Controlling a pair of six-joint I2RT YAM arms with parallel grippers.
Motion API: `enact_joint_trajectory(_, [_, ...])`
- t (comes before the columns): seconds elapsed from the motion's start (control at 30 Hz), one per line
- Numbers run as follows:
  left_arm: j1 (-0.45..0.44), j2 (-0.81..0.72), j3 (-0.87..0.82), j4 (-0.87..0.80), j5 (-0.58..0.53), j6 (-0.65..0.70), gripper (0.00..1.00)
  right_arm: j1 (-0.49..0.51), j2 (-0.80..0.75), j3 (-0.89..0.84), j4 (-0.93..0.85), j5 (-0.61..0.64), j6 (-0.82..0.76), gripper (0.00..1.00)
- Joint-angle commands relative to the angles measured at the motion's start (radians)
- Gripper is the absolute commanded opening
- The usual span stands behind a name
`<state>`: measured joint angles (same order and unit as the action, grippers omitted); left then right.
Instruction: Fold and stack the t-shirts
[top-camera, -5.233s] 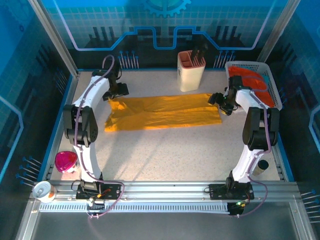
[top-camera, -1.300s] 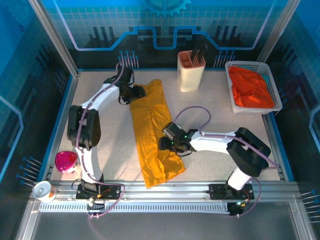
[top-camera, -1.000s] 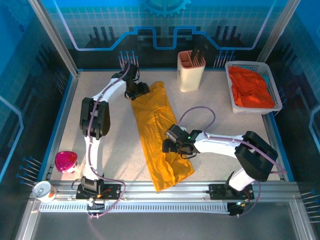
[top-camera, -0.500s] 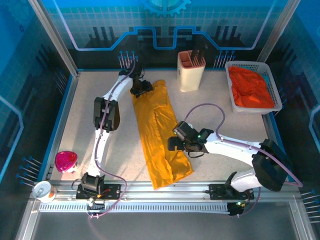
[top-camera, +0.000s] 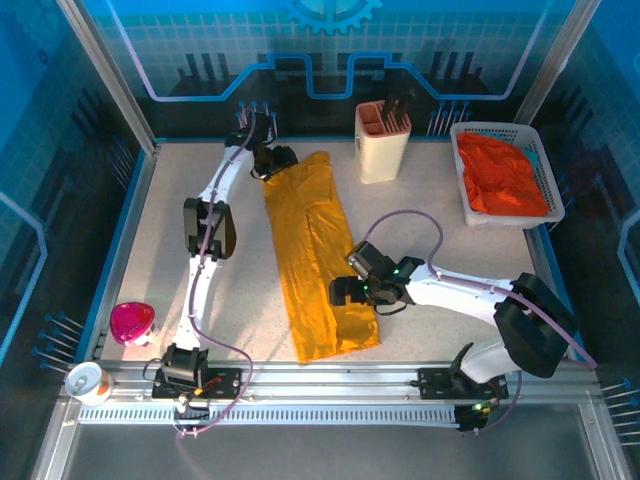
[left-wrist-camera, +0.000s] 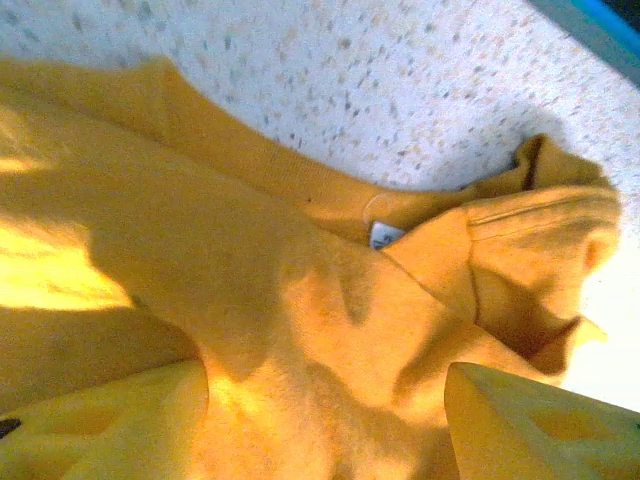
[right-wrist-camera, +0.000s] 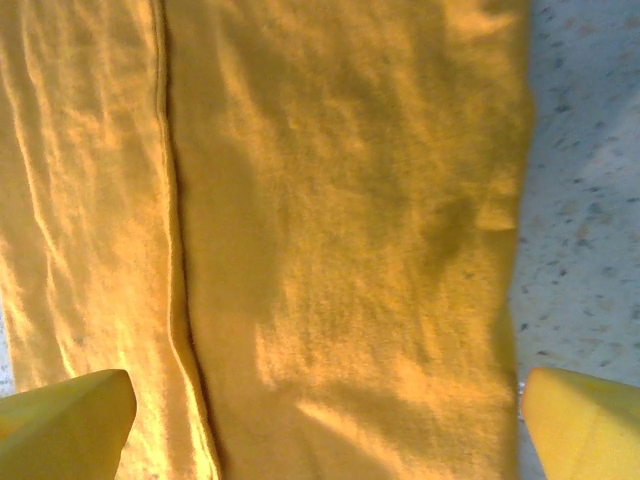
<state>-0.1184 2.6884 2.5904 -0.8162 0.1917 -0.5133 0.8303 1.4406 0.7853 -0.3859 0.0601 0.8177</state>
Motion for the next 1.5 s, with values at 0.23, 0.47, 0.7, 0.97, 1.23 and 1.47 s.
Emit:
enact_joint_trajectory(0.23, [-0.024, -0.526, -0.605, 0.083, 0.041, 0.051, 0.63, 0.03, -0.013, -0.083, 0.023, -0.077, 0.013, 0.8])
enact_joint_trajectory(0.47, [-0.122, -0.949, -1.241, 0.225, 0.012, -0.022, 0.62, -0.005, -0.125, -0.107, -0.091, -0.103, 0.006, 0.58])
enact_joint_trajectory(0.7, [-0.301, -1.283, -1.716, 0.258, 0.064, -0.202, 0.57, -0.077, -0.179, -0.166, -0.175, -0.23, -0.024, 0.49])
enact_joint_trajectory(0.97, [-0.531, -1.579, -1.987, 0.203, 0.036, -0.442, 0.49, -0.082, -0.239, -0.206, -0.256, -0.212, -0.028, 0.51])
enact_joint_trajectory(1.23, [-0.768, -1.683, -2.112, 0.25, -0.001, -0.701, 0.47, -0.087, -0.276, -0.245, -0.254, -0.244, -0.007, 0.52])
enact_joint_trajectory(1.47, [-0.933, -1.613, -2.14, 0.375, -0.069, -0.865, 0.42, -0.084, -0.285, -0.283, -0.215, -0.27, 0.021, 0.48])
